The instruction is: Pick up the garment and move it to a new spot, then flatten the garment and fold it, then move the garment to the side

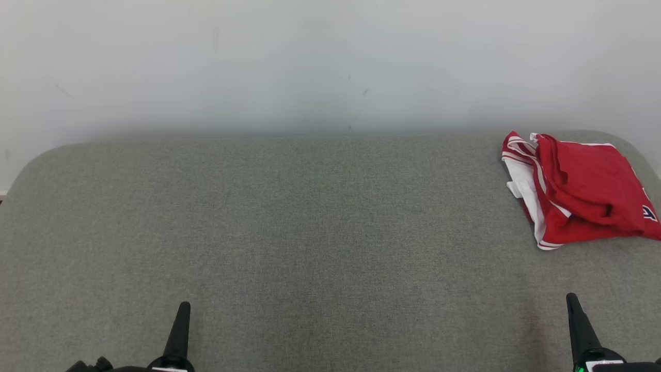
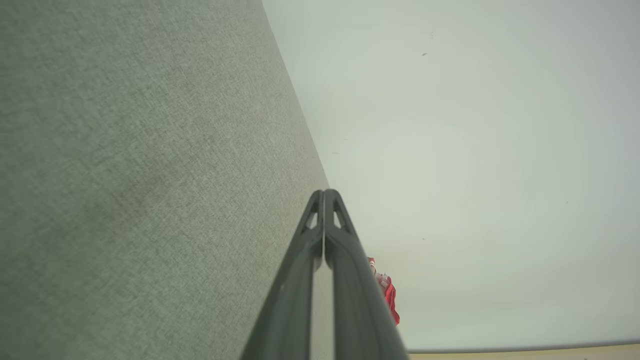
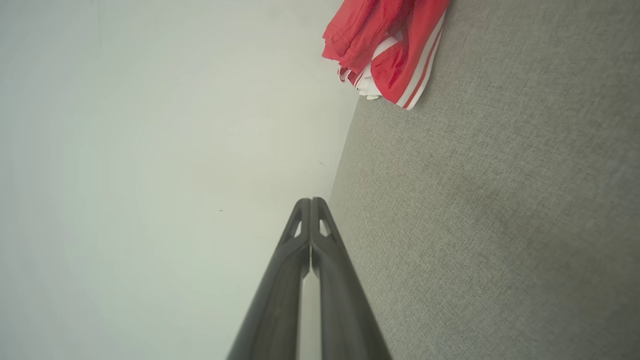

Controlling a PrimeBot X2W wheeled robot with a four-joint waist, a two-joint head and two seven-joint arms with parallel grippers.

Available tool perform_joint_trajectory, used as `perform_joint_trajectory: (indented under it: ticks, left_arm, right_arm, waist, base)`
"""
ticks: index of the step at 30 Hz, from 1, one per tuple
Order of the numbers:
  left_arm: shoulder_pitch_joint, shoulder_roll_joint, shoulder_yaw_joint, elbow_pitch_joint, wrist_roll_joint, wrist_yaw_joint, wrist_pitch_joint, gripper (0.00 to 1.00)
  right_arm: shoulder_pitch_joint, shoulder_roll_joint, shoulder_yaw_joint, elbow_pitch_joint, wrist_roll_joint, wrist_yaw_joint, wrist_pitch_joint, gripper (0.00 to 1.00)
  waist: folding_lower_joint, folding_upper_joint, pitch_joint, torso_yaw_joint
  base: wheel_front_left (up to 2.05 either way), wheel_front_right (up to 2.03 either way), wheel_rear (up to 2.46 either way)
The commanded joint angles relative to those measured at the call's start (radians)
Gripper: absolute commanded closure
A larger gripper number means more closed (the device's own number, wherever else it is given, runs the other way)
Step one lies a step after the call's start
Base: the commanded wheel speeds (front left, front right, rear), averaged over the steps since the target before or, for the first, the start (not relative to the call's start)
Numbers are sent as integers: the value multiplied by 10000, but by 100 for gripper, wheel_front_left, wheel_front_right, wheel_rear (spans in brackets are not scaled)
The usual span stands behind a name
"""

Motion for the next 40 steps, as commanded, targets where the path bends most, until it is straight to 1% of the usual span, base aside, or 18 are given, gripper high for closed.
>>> perform_joint_trajectory:
  ticks: [1, 33, 40]
  left_arm:
    - [-243, 40, 48, -25, -339, -39, 67, 100]
    - [-542, 8, 166, 44, -2700, -224, 635, 100]
    - [-534, -13, 180, 45, -2643, -183, 651, 100]
  right_arm:
    - [-76, -68, -56, -66, 308, -15, 94, 100]
    - [-211, -55, -347, -152, 2705, -21, 737, 100]
    - [-193, -21, -367, -148, 2637, -21, 766, 100]
  waist:
    - [0, -1, 0, 1]
    - [0, -1, 1, 9]
    - [0, -1, 1, 9]
  base:
    - [0, 0, 0]
    - [0, 0, 0]
    - [0, 0, 0]
